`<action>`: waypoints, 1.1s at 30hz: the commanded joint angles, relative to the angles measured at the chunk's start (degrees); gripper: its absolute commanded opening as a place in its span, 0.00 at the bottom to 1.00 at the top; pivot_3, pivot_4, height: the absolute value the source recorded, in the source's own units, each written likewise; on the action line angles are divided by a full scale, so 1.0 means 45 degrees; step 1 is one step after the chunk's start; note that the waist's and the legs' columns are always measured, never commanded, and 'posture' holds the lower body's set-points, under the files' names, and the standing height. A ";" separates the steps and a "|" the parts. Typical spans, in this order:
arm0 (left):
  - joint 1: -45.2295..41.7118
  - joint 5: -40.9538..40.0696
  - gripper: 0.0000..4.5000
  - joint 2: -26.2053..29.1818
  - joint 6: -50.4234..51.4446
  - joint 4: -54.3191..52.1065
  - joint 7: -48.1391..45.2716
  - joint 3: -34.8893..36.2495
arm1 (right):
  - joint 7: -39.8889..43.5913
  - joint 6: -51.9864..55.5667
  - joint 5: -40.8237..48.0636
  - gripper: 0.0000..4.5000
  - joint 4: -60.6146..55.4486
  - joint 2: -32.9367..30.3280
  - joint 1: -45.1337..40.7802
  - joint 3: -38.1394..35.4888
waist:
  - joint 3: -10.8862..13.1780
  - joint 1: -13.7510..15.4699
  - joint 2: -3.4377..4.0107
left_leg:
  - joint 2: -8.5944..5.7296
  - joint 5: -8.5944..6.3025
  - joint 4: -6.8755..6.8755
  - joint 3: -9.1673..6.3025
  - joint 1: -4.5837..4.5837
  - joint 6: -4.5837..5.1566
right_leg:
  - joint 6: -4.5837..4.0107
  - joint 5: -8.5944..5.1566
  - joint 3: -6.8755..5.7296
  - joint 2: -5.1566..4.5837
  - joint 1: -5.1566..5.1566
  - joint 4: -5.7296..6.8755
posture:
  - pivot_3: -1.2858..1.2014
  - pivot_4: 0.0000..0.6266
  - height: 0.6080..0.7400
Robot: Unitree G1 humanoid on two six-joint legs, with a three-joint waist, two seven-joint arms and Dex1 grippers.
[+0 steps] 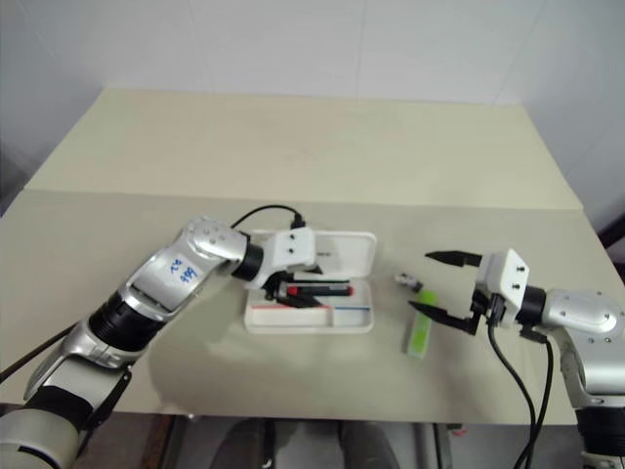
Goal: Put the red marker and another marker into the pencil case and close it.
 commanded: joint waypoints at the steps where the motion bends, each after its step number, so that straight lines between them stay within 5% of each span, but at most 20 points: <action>1: -0.0040 -0.0122 0.99 -0.0030 0.0204 -0.0776 -0.0103 0.0234 | -0.0087 -0.0087 0.0078 1.00 -0.0393 -0.0166 0.0061 -0.0393 | 0.0000 -0.0013 0.0000 | 0.0000 0.0000 -0.0001 -0.0001 0.0000 0.0000 | 0.0000 0.0000 0.0000 0.0000 0.0000 0.0000 | 0.52 0.24 1.00; 11: 0.0551 -0.1014 0.99 -0.0033 0.0233 -0.1876 -0.0279 0.1037 | -0.0624 0.0462 -0.1034 1.00 0.0006 -0.0358 -0.0061 0.0081 | 0.0000 -0.0027 0.0000 | 0.0000 0.0000 0.0000 -0.0003 0.0001 0.0000 | 0.0000 0.0000 0.0000 -0.0001 0.0000 0.0000 | 0.52 0.24 1.00; 18: 0.1627 -0.2963 0.99 -0.0164 -0.1959 -0.2349 -0.1346 0.3131 | -0.1236 0.1822 -0.1219 1.00 -0.0498 -0.0400 0.0239 0.0126 | -0.0001 -0.0015 0.0001 | 0.0000 0.0000 0.0002 -0.0003 0.0001 0.0000 | -0.0001 0.0000 -0.0002 -0.0007 0.0001 0.0000 | 0.52 0.24 1.00; 33: 0.3598 -0.6930 0.99 0.0664 -0.4732 -0.0827 -0.5531 0.6606 | -0.7006 1.0981 -0.0740 1.00 -0.6345 0.0548 0.2105 -0.0477 | -0.0002 -0.0029 0.0004 | -0.0001 0.0000 -0.0003 -0.0012 -0.0001 0.0000 | -0.0012 -0.0005 -0.0012 -0.0009 -0.0006 -0.0010 | 0.52 0.24 1.00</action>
